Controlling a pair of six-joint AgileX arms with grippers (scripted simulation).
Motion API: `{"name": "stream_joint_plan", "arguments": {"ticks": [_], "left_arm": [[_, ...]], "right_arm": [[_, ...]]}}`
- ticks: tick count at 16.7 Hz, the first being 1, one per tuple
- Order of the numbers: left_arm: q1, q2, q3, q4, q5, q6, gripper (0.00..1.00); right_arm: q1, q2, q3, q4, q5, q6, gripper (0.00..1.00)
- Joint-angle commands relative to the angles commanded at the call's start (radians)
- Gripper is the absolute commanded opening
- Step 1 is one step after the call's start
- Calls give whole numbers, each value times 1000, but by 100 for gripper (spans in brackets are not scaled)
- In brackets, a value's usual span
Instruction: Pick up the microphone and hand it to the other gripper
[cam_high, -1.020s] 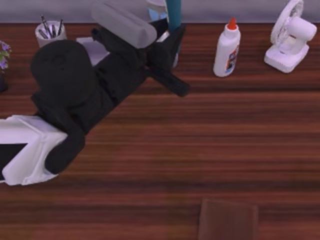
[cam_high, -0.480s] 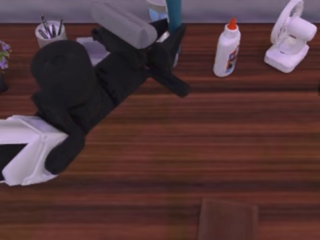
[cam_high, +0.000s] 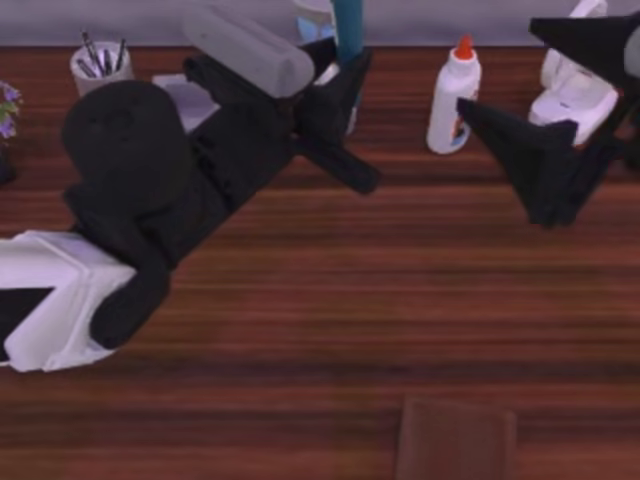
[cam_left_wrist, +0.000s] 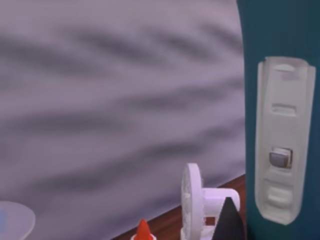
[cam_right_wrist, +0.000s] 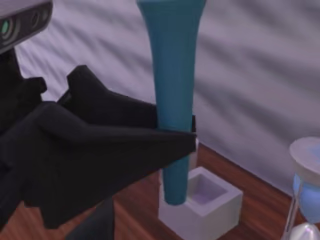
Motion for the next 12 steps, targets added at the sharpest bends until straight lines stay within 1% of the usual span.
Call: {"name": "stream_joint_plan", "arguments": {"ticks": [2, 3, 5, 10, 12], "left_arm": [[0, 0, 0, 0, 0, 0, 0], [0, 0, 0, 0, 0, 0, 0], [0, 0, 0, 0, 0, 0, 0], [0, 0, 0, 0, 0, 0, 0], [0, 0, 0, 0, 0, 0, 0]], "right_arm": [[27, 87, 60, 36, -43, -7, 100], [37, 117, 81, 50, -59, -9, 100], [47, 147, 105, 64, -75, -13, 100], [45, 147, 105, 63, -73, -12, 100], [67, 185, 141, 71, -55, -12, 100]]}}
